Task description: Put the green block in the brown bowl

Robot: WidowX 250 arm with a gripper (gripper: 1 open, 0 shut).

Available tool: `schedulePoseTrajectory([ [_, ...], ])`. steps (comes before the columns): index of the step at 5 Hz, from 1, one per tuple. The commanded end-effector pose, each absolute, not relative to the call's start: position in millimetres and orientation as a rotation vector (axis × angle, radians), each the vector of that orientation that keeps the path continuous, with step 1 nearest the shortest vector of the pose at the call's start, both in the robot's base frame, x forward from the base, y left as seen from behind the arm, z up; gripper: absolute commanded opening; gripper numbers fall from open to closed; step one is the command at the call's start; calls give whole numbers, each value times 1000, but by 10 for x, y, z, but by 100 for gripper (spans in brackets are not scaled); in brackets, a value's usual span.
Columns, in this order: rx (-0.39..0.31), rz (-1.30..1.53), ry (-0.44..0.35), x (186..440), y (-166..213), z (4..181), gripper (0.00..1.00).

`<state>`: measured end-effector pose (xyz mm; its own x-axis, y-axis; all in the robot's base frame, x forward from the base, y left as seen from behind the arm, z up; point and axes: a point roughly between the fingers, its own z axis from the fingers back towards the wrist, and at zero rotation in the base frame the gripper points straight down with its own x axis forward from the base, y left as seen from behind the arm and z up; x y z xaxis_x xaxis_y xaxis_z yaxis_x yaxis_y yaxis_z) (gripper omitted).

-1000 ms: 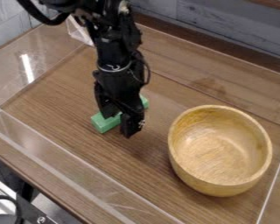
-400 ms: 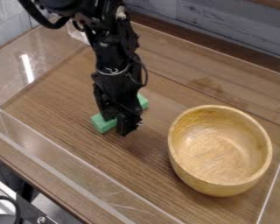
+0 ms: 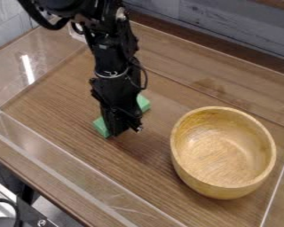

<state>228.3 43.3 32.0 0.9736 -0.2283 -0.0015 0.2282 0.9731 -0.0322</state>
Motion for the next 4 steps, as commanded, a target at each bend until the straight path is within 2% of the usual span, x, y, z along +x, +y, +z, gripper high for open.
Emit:
schedulePoseTrajectory([
  [1, -26, -213, -12, 2322, 446, 437, 0],
  [4, -42, -169, 31, 2276, 434, 546, 0],
])
